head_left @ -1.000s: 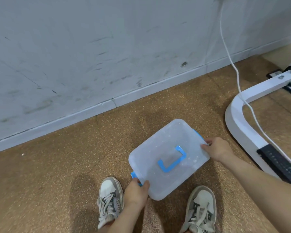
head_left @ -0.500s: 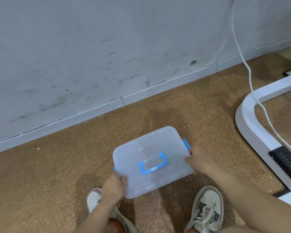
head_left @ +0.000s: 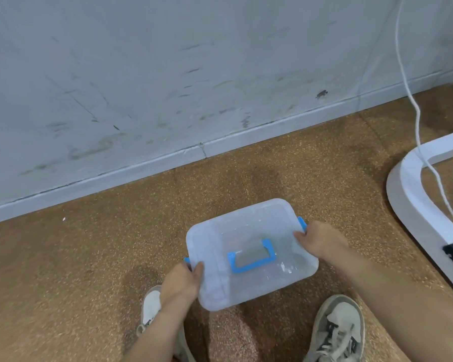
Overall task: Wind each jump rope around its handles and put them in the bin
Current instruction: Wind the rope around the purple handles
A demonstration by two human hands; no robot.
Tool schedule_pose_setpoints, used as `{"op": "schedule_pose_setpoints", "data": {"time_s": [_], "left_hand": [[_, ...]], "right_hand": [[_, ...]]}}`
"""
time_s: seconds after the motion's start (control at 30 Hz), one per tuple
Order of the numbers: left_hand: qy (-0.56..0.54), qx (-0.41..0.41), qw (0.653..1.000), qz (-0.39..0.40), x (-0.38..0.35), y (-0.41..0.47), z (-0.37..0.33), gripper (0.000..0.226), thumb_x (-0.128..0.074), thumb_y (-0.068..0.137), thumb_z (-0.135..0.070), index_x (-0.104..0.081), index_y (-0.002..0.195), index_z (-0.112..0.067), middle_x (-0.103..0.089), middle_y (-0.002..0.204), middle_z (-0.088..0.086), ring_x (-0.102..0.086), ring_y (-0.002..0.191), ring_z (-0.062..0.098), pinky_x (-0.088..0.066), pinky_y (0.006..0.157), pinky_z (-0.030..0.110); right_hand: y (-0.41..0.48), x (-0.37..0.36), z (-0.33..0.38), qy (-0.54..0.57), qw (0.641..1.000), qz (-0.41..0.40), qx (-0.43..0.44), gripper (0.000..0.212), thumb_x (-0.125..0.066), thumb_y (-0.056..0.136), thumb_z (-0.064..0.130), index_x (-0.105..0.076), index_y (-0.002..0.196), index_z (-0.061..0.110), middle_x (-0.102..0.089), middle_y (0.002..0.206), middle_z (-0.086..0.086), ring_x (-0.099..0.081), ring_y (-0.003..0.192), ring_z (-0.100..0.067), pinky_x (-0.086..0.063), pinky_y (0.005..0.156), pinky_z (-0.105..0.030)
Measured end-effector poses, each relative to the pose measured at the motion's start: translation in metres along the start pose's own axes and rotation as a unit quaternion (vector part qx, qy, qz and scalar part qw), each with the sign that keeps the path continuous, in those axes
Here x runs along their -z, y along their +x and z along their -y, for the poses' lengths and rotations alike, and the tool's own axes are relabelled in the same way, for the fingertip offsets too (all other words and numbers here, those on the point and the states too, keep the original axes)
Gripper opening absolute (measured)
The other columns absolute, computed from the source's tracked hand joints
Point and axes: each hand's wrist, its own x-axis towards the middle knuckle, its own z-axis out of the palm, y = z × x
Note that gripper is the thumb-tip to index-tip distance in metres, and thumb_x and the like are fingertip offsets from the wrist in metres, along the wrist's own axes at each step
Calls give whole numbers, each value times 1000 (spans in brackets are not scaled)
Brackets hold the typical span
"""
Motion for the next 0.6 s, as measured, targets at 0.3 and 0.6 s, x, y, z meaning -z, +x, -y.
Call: {"op": "schedule_pose_setpoints", "data": {"time_s": [0.3,0.6], "left_hand": [[-74,-25,997,14,1,6,-13,67,-52,87,-25,-15,141,-40,-67,103,7,-64,91,34,-49,75,37],[-160,-52,985,44,1,11,4,81,-65,87,-26,-14,144,-53,-66,94,-1,-64,87,24,-51,77,37]], "right_hand": [[-9,-8,27,-153,978,2,140,85,-41,90,1,5,151,39,13,161,-3,-57,112,-31,-49,74,-39],[-6,4,31,-190,963,96,166,90,-35,90,70,18,151,32,32,156,-10,-45,130,-38,-44,96,-44]]}}
